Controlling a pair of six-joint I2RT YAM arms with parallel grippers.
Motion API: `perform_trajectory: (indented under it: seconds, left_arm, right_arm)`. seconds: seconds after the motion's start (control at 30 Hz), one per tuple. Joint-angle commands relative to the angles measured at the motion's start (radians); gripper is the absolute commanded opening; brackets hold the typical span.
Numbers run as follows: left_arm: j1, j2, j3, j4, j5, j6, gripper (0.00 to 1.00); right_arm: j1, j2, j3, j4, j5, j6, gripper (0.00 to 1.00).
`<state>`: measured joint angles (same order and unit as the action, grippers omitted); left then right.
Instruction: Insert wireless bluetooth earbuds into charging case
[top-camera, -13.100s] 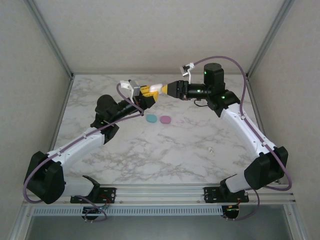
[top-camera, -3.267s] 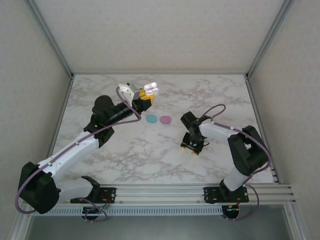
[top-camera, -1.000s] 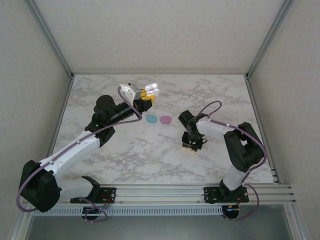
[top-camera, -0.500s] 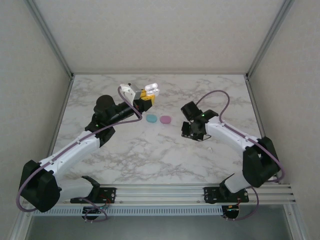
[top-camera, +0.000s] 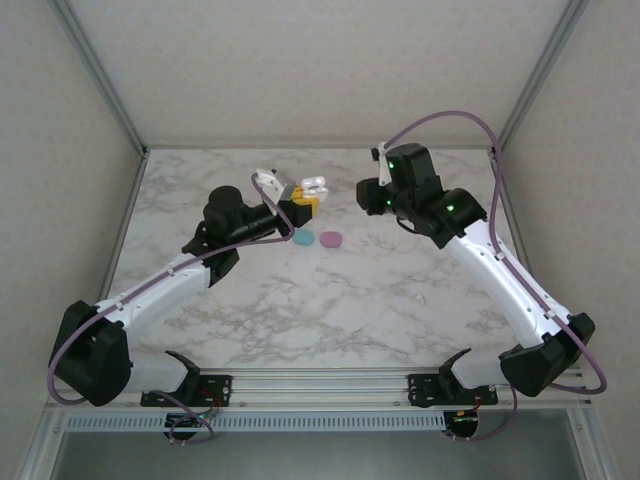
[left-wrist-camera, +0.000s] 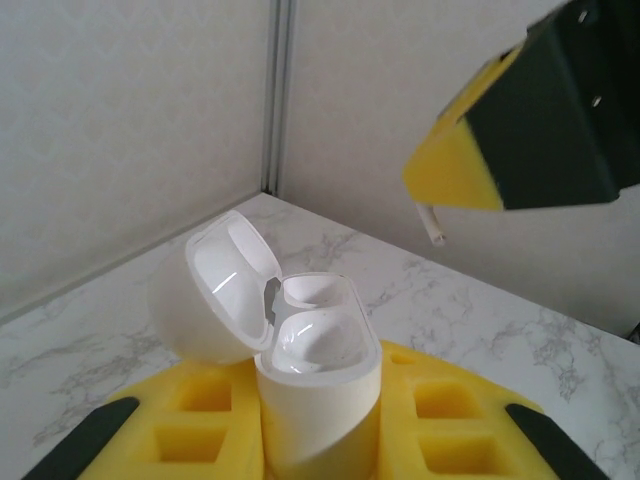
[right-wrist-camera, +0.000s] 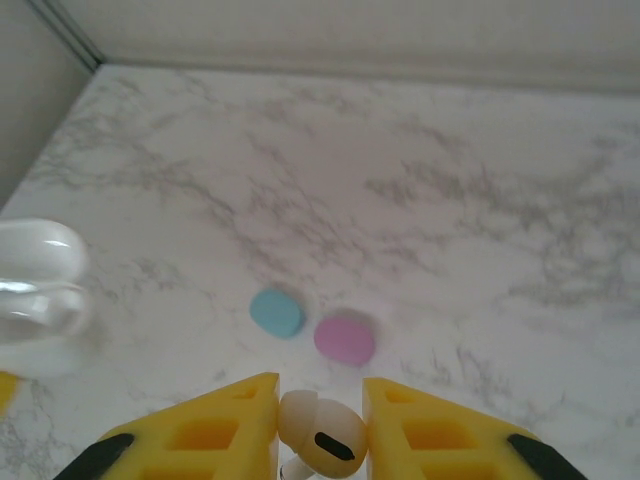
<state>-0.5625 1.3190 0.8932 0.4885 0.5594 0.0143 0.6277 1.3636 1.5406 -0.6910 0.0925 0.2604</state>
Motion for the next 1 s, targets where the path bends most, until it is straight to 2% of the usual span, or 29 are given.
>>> perform_trajectory:
  seconds: [0.0, 0.33, 0.97]
  left_arm:
    - [-0.008, 0.011, 0.051, 0.016, 0.043, -0.020, 0.00]
    - [-0.020, 0.025, 0.072, 0.010, 0.057, -0.019, 0.00]
    - [-0.022, 0.022, 0.072, 0.055, 0.038, -0.058, 0.00]
  right_arm:
    - [0.024, 0.023, 0.064, 0.056, -0.031, -0.109, 0.25]
    - [0.078, 0.098, 0.159, 0.099, -0.090, -0.174, 0.25]
    - [0.104, 0.158, 0.170, 0.101, -0.086, -0.250, 0.25]
